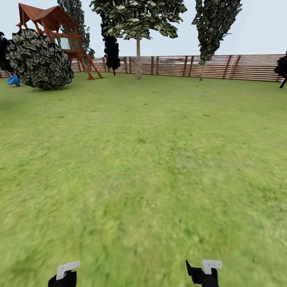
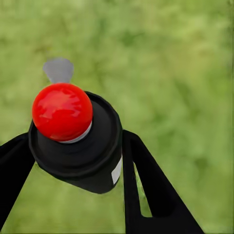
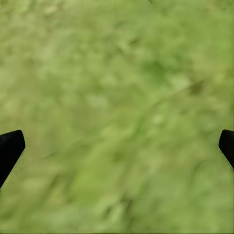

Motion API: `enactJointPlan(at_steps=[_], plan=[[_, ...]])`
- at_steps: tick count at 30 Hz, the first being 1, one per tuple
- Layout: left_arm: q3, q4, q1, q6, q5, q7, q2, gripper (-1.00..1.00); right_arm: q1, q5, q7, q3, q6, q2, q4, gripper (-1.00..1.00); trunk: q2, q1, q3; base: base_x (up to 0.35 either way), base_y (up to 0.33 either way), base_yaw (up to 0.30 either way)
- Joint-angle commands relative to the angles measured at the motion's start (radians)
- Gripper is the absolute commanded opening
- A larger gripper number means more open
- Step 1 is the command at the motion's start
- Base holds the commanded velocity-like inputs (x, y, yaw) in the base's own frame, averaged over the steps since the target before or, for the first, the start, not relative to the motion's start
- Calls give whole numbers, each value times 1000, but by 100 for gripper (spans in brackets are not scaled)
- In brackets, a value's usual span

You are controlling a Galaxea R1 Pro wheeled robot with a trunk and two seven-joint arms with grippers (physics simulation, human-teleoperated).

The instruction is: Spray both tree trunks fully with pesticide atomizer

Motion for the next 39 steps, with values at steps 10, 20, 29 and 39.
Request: enactJointPlan(at_steps=[10, 20, 29, 39], plan=[[-2, 1, -1, -3, 5, -1, 0, -100, -1, 6, 6, -10, -4, 0, 20, 100, 0, 0, 2, 339, 0, 0], [-2, 1, -1, -3, 5, -1, 0, -100, -1, 6, 6, -9, -4, 0, 21, 100, 0, 0, 2, 339, 0, 0], [-2, 1, -1, -3, 5, -1, 0, -100, -1, 6, 6, -9, -4, 0, 21, 100, 0, 0, 2, 339, 0, 0], [-2, 1, -1, -3, 5, -1, 0, -100, -1, 6, 6, -9, -4, 0, 21, 100, 0, 0, 2, 339, 0, 0]])
